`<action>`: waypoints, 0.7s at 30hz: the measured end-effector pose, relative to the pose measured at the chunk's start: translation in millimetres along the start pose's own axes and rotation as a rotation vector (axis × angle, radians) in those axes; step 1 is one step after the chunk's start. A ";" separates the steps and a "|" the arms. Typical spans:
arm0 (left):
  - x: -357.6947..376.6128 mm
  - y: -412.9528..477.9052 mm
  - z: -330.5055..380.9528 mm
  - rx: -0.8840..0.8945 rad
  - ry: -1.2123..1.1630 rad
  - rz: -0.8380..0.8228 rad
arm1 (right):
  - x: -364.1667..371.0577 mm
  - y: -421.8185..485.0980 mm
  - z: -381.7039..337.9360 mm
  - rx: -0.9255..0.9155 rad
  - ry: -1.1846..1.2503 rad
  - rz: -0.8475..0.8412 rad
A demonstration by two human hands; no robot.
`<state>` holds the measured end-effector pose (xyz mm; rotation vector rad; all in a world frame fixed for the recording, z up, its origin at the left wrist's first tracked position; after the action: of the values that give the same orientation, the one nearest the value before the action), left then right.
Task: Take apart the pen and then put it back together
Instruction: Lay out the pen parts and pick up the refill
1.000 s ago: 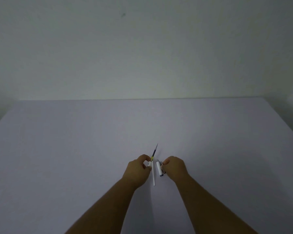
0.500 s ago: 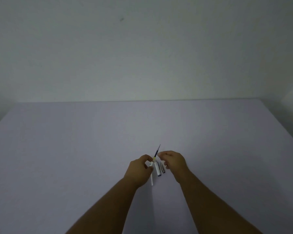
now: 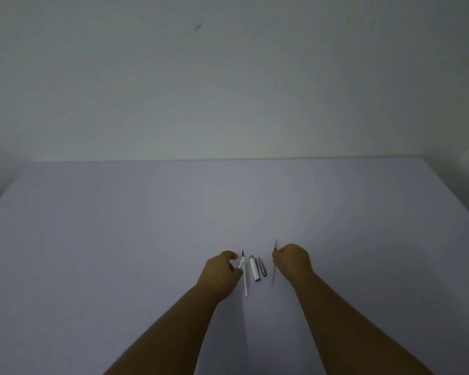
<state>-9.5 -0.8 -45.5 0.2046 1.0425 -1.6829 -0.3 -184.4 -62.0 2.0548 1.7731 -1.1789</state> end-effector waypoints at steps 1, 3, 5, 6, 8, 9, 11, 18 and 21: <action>-0.3 0.8 -1.4 -0.001 0.022 0.006 | 4.6 -0.7 2.4 -0.016 -0.111 -0.042; -1.1 2.5 -2.9 0.011 0.076 0.031 | 12.4 -1.0 7.2 -0.019 -0.211 -0.071; -1.2 3.5 -3.3 0.018 0.100 0.047 | 16.0 -2.9 6.8 -0.028 -0.266 -0.053; -1.1 3.7 -3.4 0.019 0.108 0.052 | 17.3 -3.2 6.5 -0.031 -0.273 -0.047; -1.2 3.7 -3.6 0.014 0.100 0.054 | 18.2 -3.1 6.4 -0.030 -0.266 -0.037; -1.3 4.0 -3.6 0.008 0.084 0.051 | 18.1 -2.5 7.1 -0.024 -0.254 -0.031; -1.3 3.9 -3.4 0.003 0.066 0.049 | 18.6 -1.1 8.9 -0.007 -0.235 -0.025; -4.3 1.7 -1.3 0.019 0.068 0.062 | 18.5 -4.6 8.2 -0.014 -0.253 -0.020; -5.2 1.3 -1.5 0.016 0.055 0.062 | 17.8 -5.5 7.2 -0.027 -0.266 -0.019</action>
<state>-6.9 3.9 -44.0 0.2920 1.0532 -1.6383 -8.9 -173.8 -76.6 1.7732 1.6749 -1.3535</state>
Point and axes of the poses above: each hand's wrist, its own y-axis towards the middle knuckle, its own x-axis out of the palm, z = x × y, the point moved 2 cm from there along y, towards the middle knuckle, and after that the axes turned 11 degrees about -x, right-handed, at the moved point
